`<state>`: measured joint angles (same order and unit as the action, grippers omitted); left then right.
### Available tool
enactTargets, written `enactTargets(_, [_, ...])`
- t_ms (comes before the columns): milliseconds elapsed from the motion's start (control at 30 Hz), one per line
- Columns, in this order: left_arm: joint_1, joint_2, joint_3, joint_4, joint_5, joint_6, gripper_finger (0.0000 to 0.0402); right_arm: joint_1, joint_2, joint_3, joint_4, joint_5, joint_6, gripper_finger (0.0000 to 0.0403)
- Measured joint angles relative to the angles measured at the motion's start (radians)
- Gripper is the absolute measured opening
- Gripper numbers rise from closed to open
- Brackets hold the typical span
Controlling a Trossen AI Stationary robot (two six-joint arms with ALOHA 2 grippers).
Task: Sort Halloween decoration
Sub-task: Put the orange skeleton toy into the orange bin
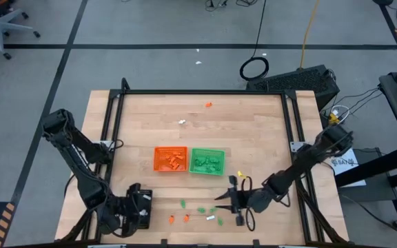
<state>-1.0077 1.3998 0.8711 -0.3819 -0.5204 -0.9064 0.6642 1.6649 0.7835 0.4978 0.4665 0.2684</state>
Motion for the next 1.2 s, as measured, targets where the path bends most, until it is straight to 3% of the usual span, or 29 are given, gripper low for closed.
enactTargets(233, [0.018,0.000,0.000,-0.002,-0.157,0.059,0.0125,0.059,-0.109,0.070,-0.455,-0.001,0.200,0.0102])
enactTargets(533, [0.077,0.002,-0.001,0.004,-0.271,0.083,0.0125,0.109,-0.105,0.167,-0.885,-0.146,0.334,0.0118])
enactTargets(833, [0.127,0.052,-0.002,0.024,-0.280,0.085,0.0125,0.138,-0.105,0.173,-1.019,-0.233,0.380,0.0156])
enactTargets(933, [0.133,0.071,-0.002,0.039,-0.279,0.085,0.0125,0.143,-0.096,0.167,-1.095,-0.257,0.400,0.0157])
enactTargets(1200, [0.144,0.099,-0.002,0.099,-0.271,0.130,0.0125,0.150,-0.034,0.135,-1.097,-0.286,0.377,0.0157])
